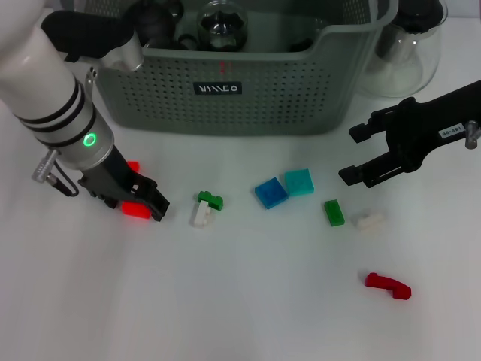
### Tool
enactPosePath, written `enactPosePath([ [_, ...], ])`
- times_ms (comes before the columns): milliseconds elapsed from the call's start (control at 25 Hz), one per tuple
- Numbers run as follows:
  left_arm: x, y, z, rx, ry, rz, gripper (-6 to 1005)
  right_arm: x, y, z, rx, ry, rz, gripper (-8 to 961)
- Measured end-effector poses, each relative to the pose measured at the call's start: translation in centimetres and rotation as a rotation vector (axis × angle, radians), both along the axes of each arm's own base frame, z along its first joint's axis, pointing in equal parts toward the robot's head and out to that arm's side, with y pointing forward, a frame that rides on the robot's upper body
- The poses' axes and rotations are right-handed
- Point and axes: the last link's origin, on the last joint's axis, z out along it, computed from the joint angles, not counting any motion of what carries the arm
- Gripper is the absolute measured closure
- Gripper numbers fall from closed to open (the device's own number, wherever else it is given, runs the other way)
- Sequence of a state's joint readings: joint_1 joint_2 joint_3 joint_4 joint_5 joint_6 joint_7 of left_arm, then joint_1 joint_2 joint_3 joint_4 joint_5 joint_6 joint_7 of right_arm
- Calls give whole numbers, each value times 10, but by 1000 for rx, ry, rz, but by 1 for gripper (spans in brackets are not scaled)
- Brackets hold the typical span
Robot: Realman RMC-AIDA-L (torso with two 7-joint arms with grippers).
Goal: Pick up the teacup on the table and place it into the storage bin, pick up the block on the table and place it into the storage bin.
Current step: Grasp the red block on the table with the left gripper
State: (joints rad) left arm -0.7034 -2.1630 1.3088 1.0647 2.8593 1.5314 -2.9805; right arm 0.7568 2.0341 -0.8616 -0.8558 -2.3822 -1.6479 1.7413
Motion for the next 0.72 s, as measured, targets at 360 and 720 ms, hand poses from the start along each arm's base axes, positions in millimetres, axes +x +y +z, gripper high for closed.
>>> enactPosePath([
  [360, 1, 0, -4, -11, 15, -20, 181, 0, 1, 1, 4, 2, 0, 44],
  [720, 4, -2, -7, -43, 46, -52, 331, -1, 2, 2, 11, 1, 3, 44],
])
